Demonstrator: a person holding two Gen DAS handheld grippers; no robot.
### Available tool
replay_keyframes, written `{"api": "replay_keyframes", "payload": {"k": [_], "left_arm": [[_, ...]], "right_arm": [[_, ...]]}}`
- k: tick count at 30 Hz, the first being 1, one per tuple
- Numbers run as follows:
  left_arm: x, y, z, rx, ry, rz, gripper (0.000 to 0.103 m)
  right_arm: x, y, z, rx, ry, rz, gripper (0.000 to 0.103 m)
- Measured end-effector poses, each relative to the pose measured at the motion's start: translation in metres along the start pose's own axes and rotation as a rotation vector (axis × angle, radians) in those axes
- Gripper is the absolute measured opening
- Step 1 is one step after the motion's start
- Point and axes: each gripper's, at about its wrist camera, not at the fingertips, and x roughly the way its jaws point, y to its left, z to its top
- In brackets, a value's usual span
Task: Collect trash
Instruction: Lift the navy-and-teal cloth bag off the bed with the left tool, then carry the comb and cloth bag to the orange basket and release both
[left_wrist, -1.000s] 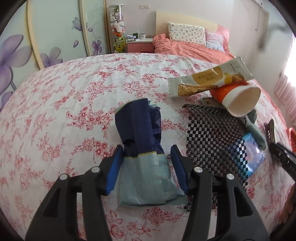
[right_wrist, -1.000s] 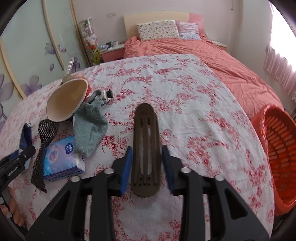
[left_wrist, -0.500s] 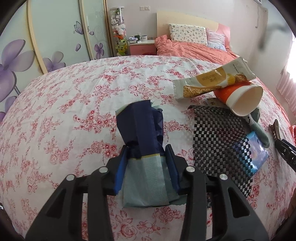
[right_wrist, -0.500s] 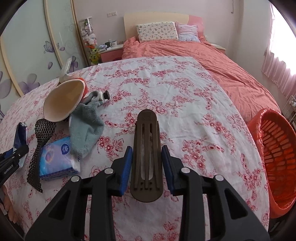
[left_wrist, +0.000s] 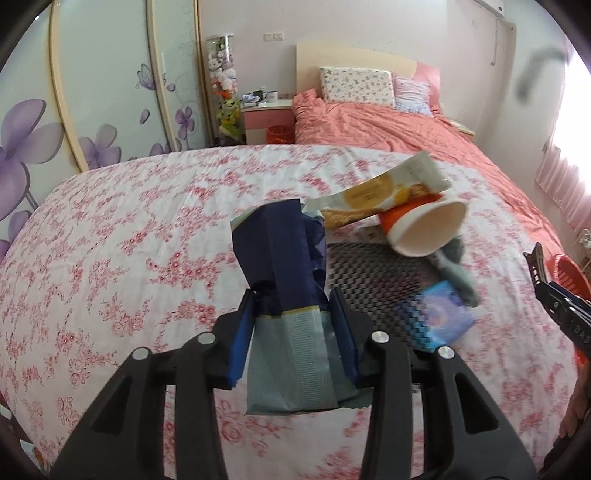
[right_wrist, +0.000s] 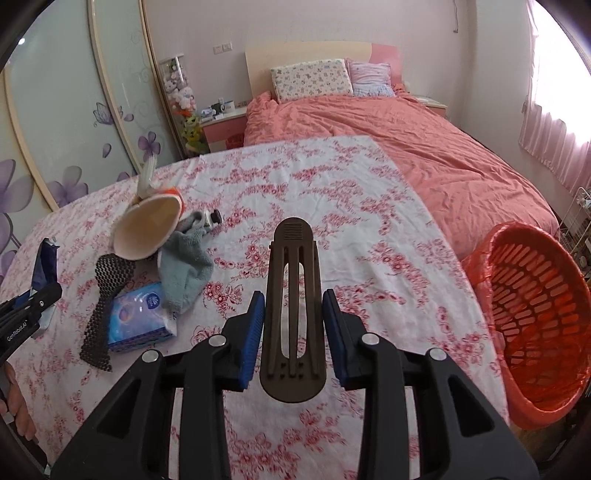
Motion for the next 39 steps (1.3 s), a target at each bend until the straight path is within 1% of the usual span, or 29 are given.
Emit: {"api": "replay_keyframes", "payload": {"k": [5, 12, 20, 27, 30, 39], "left_arm": [[-0.019, -0.019, 0.006, 0.022, -0.030, -0.045, 0.040], [-0.042, -0.056, 0.013, 0.076, -0.061, -0.115, 0.040], [-0.055, -0.110, 0.015, 0.156, -0.081, -0.195, 0.040], [-0.063, -0.160, 0.013, 0.231, -0.093, -0.262, 0.040], [-0.064, -0.183, 0.012, 0.255, -0.093, -0.302, 0.040], [-0.062, -0.268, 0.001, 0.329, -0.070, -0.461, 0.040]], "right_arm": [[-0.020, -0.010, 0.004, 0.015, -0.043, 0.005, 0.033], [-0.045, -0.029, 0.010, 0.043, -0.102, 0.010, 0.033], [-0.065, -0.060, 0.009, 0.094, -0.149, -0.013, 0.033], [-0.080, -0.100, 0.005, 0.153, -0.174, -0.060, 0.033], [-0.086, -0.119, 0.001, 0.182, -0.184, -0.084, 0.033], [-0.095, -0.186, -0.010, 0.291, -0.198, -0.157, 0.033]]}}
